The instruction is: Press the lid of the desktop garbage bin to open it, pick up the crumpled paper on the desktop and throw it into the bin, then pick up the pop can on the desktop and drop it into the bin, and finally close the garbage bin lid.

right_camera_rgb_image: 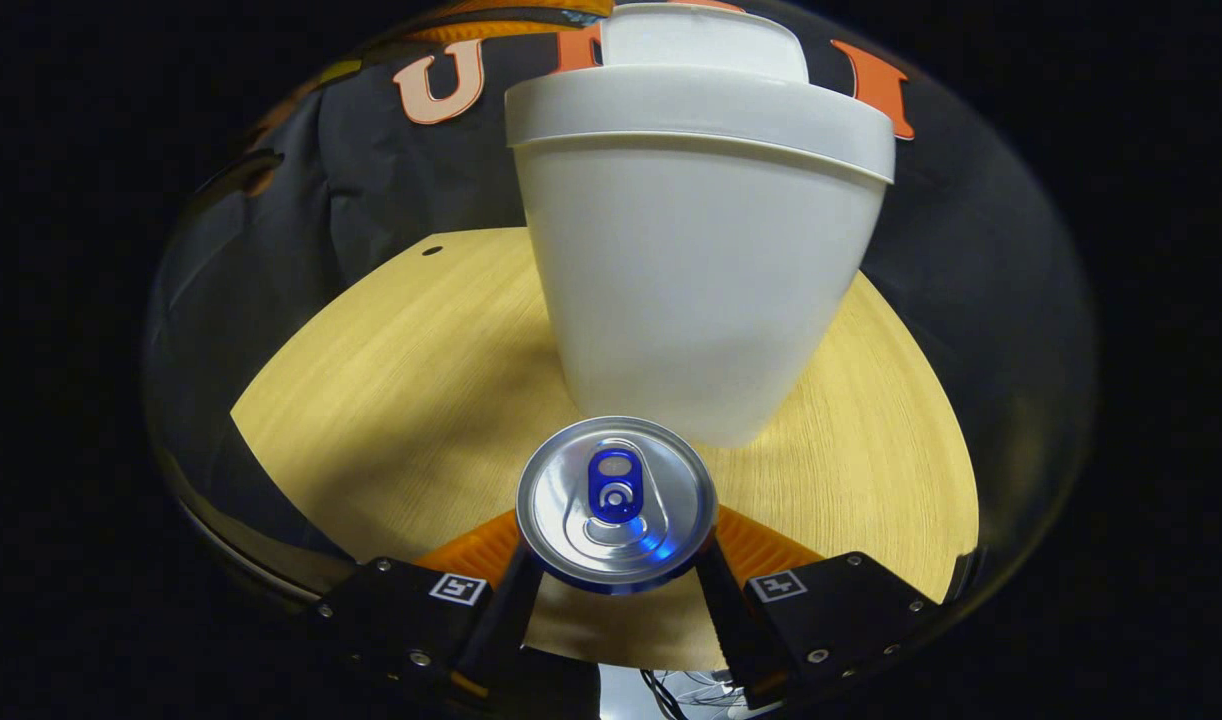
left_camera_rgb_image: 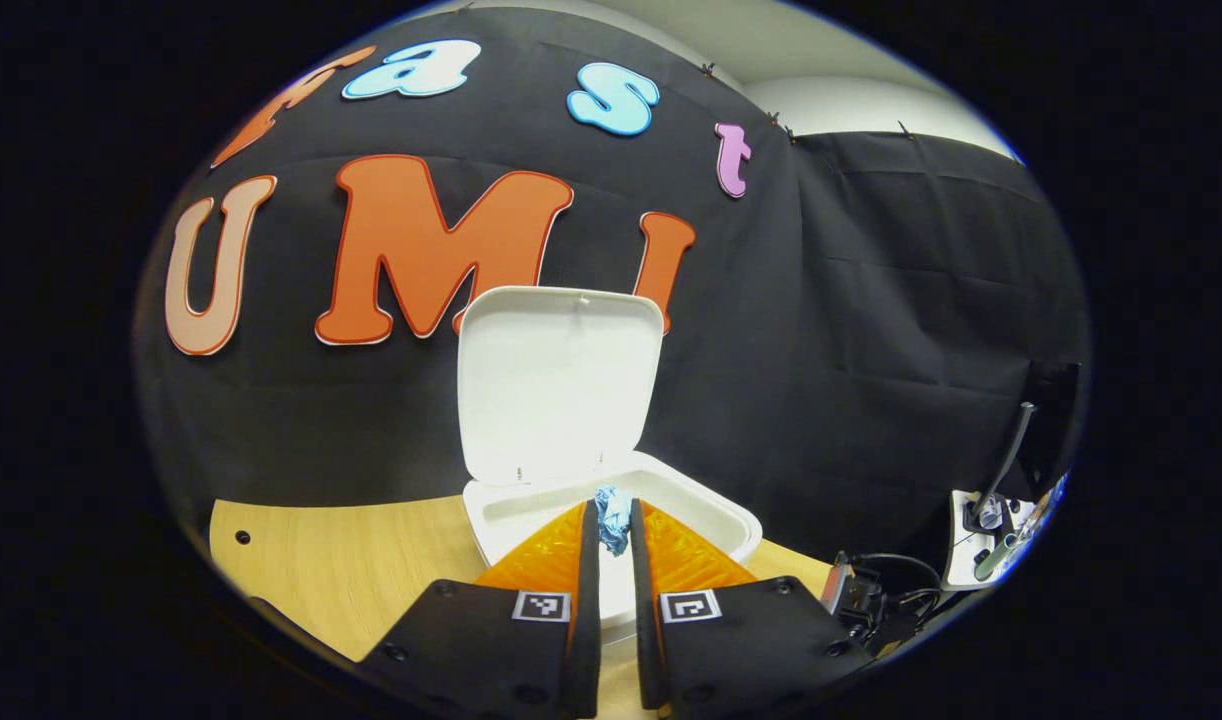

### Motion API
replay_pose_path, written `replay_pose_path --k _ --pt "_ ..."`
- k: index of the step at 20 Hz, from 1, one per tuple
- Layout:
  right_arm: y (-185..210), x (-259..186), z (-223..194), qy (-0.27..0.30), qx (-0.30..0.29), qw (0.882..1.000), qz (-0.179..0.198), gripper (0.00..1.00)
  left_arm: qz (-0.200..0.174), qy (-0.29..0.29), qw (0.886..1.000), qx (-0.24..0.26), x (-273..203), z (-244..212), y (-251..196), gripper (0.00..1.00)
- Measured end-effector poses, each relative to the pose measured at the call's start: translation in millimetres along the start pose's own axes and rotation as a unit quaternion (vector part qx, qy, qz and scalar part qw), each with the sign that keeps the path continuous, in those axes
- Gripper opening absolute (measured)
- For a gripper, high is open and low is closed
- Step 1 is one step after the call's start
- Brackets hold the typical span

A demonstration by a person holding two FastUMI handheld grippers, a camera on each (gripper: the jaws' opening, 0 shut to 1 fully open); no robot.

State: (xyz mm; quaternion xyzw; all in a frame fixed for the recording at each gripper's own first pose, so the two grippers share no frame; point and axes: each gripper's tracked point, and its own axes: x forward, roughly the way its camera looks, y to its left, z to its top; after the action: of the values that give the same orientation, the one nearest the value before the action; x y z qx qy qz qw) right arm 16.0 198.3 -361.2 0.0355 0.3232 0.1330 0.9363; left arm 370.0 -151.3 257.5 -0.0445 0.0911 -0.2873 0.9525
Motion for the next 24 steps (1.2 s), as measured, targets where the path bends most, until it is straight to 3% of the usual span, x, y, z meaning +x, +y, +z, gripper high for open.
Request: replay_pose_path --k 9,13,15,20,24 --pt "-17 -9 5 -0.012 0.022 1.000 -0.015 0.80 0.021 0.040 0.999 0.002 6 -35 13 0.19" --pt "-28 -15 20 -0.023 0.014 0.999 -0.028 0.80 0.023 0.058 0.998 -0.012 4 -50 18 0.22" --pt "-33 -20 30 -0.033 0.015 0.999 -0.034 0.80 0.018 0.059 0.998 -0.016 4 -52 17 0.19" --pt "-48 -41 60 -0.065 0.020 0.996 -0.056 0.80 0.012 0.068 0.997 0.019 2 -57 11 0.29" --pt "-63 -58 82 -0.085 0.008 0.993 -0.080 0.80 0.008 0.067 0.997 0.030 1 -56 7 0.29"
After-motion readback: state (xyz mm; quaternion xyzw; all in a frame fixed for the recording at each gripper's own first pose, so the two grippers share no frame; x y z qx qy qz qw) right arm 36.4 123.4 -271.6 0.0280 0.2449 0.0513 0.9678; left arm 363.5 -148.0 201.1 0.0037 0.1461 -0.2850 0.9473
